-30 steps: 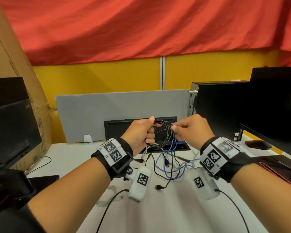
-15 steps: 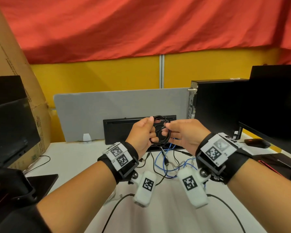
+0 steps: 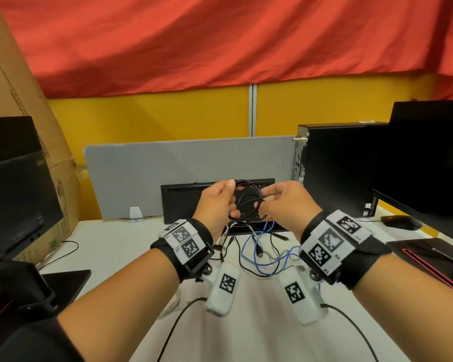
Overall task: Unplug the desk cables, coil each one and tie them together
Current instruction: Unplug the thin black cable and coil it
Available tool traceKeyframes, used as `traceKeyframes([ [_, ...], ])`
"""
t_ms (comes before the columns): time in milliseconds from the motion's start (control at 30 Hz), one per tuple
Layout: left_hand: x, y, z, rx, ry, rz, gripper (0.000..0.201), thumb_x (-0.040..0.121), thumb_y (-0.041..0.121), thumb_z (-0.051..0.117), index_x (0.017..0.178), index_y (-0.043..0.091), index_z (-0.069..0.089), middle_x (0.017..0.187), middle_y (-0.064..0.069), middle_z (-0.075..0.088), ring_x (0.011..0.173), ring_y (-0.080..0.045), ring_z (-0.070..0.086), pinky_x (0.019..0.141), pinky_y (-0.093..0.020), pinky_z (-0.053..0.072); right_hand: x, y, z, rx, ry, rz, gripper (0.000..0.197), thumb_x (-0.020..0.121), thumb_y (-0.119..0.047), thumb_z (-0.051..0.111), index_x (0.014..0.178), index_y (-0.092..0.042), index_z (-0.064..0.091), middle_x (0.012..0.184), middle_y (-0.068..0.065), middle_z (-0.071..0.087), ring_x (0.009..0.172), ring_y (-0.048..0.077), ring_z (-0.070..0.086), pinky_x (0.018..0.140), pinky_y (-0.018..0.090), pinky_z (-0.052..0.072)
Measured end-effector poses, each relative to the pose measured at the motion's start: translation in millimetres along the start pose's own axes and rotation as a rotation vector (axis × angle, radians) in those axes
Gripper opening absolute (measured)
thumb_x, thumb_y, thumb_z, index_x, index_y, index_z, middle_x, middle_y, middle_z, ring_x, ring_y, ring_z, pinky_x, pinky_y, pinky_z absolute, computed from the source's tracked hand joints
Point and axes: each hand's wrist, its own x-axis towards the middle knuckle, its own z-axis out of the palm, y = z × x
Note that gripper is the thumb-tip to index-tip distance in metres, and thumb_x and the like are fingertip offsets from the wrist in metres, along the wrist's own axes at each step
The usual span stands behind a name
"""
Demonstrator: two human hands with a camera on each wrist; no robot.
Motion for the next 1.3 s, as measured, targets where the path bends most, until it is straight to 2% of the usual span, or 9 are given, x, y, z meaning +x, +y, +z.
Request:
traceKeyframes([
  [133,6,-1,-7,0.072,0.088,0.025,0.027,0.104,0.022,0.041,0.099,0.007,0.062,0.059,0.004,0.030,0.048,-0.007,0.030,0.050,-0.024,0.033,5,5,-3,0.123,0.030,0.071,0.014,0.078,0.010,0.069,0.086,-0.001,0.067,0.084,0.020,0.071,0.077,0.028,0.072,0.075,0.039,0.060],
  [300,11,-4,-14,0.147,0.137,0.048,0.026,0.103,0.022,0.041,0.095,0.010,0.064,0.061,0.002,0.031,0.051,-0.010,0.030,0.050,-0.024,0.036,1,4,-1,0.481,-0.055,0.193,0.018,0.092,0.005,0.049,0.100,0.005,0.065,0.063,0.011,0.056,0.066,0.024,0.062,0.080,0.039,0.058],
  [367,12,-5,-16,0.194,0.144,0.057,0.026,0.103,0.023,0.042,0.095,0.011,0.064,0.061,0.002,0.032,0.051,-0.010,0.032,0.050,-0.024,0.039,2,2,0,0.488,-0.020,0.221,0.020,0.093,0.004,0.047,0.102,0.008,0.065,0.059,0.008,0.047,0.054,0.018,0.052,0.068,0.034,0.059],
  [467,14,-6,-19,0.266,0.154,0.071,0.026,0.103,0.024,0.042,0.094,0.012,0.064,0.061,0.000,0.033,0.051,-0.011,0.035,0.049,-0.023,0.041,1,1,1,0.431,0.003,0.234,0.026,0.092,0.005,0.042,0.103,0.009,0.065,0.057,0.005,0.040,0.044,0.012,0.037,0.042,0.023,0.040],
  [600,18,-4,-25,0.301,0.206,0.071,0.026,0.103,0.024,0.042,0.098,0.011,0.064,0.064,-0.001,0.035,0.053,-0.012,0.036,0.051,-0.024,0.042,-1,5,-5,0.428,-0.034,0.206,0.022,0.094,0.001,0.046,0.103,0.005,0.066,0.058,0.002,0.037,0.040,0.009,0.026,0.035,0.020,0.025],
  [800,14,1,-21,0.041,0.246,0.014,0.027,0.104,0.024,0.040,0.099,0.007,0.061,0.064,0.001,0.029,0.052,-0.011,0.028,0.051,-0.025,0.034,-4,13,-2,0.170,-0.105,0.183,0.015,0.091,-0.006,0.061,0.097,0.004,0.070,0.074,0.014,0.061,0.049,0.016,0.049,0.048,0.027,0.054],
  [1000,2,7,3,-0.288,0.164,-0.089,0.027,0.105,0.024,0.038,0.102,0.006,0.058,0.059,0.004,0.024,0.044,-0.007,0.025,0.049,-0.023,0.029,2,24,13,0.054,-0.133,0.198,0.020,0.094,-0.007,0.058,0.101,0.010,0.066,0.078,0.018,0.066,0.065,0.025,0.062,0.065,0.030,0.057],
  [1100,-1,8,10,-0.413,0.147,-0.130,0.026,0.105,0.023,0.035,0.104,0.005,0.055,0.054,0.004,0.026,0.043,-0.007,0.026,0.049,-0.023,0.032,9,33,18,0.203,0.005,0.066,0.016,0.094,-0.002,0.056,0.095,0.009,0.069,0.084,0.023,0.069,0.070,0.025,0.063,0.081,0.044,0.055],
  [1300,-11,2,14,-0.451,0.065,-0.174,0.023,0.105,0.019,0.035,0.110,0.006,0.052,0.063,-0.005,0.042,0.054,-0.017,0.050,0.081,-0.041,0.053,27,42,12,0.169,0.294,-0.134,0.021,0.093,-0.008,0.055,0.089,-0.007,0.075,0.067,0.001,0.066,0.066,0.015,0.060,0.071,0.034,0.053],
])
